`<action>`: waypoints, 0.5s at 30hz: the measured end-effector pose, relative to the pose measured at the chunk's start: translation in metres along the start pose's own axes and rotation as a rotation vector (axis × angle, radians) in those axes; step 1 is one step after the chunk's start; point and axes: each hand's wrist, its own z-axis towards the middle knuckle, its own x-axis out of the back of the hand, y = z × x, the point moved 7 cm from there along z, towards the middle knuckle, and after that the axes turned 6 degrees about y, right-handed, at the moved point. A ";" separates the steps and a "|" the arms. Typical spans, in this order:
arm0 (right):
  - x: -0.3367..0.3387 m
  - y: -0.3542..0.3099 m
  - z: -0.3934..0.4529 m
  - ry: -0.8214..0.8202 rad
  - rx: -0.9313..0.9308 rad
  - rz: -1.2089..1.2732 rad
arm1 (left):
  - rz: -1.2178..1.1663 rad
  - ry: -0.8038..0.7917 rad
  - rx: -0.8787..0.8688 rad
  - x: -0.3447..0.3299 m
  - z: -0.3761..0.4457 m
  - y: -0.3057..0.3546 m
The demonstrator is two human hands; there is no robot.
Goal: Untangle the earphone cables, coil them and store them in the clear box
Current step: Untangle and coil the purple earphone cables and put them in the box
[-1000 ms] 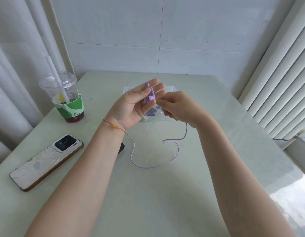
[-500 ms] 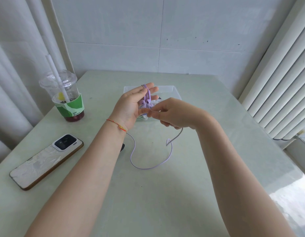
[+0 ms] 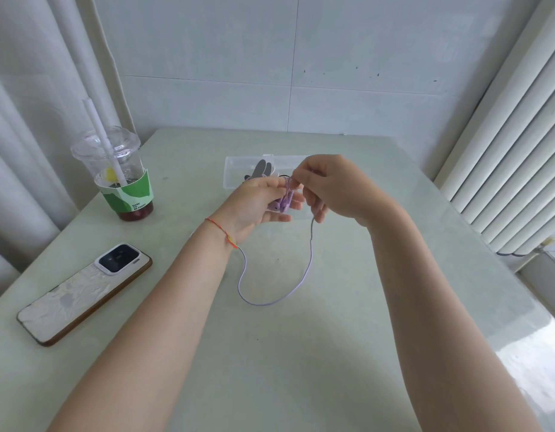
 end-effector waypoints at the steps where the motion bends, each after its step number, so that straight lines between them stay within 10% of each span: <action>1: -0.001 0.000 -0.001 -0.024 0.004 0.011 | -0.054 0.023 -0.012 0.000 0.000 0.001; 8: -0.008 -0.005 -0.004 -0.109 0.046 0.059 | -0.209 0.232 0.007 0.013 0.002 -0.006; 15: 0.012 0.011 0.006 0.114 -0.032 0.136 | -0.082 -0.015 0.146 -0.001 -0.001 -0.009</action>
